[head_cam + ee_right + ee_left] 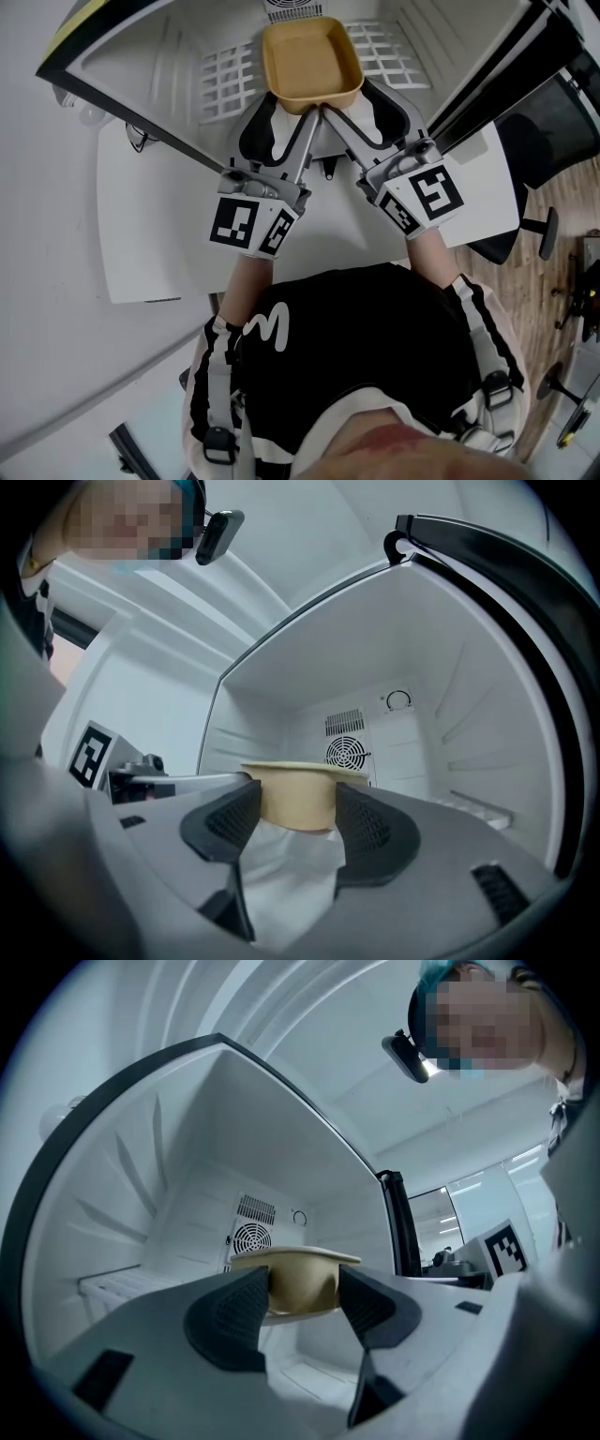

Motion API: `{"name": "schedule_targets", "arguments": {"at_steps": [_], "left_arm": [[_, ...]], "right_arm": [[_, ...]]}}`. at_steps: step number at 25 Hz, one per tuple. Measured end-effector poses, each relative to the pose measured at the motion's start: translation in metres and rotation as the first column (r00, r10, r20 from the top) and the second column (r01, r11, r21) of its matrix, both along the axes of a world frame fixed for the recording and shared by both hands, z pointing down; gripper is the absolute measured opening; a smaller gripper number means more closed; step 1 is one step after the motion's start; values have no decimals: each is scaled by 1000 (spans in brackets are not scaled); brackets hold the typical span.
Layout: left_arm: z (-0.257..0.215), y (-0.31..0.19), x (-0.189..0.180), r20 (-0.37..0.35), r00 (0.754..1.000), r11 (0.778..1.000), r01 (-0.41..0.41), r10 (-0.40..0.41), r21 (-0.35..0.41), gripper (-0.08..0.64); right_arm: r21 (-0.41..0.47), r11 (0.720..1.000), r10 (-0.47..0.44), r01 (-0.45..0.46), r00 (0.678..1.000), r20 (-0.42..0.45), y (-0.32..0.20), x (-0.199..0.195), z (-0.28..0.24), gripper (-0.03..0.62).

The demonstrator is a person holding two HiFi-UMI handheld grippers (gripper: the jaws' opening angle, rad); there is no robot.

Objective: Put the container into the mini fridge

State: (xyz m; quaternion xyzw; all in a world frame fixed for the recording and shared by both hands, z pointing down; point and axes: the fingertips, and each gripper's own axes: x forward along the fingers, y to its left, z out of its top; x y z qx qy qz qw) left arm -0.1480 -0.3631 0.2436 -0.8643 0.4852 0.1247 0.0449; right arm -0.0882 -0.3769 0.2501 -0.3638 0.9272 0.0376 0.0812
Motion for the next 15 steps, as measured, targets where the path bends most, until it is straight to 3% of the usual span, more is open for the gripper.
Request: {"name": "schedule_targets", "arguments": {"at_steps": [15], "left_arm": [[1,-14,0,2,1000,999,19,-19,-39,230]], "right_arm": [[-52,999,-1,1,1000,-4,-15,1,4,259]]}}
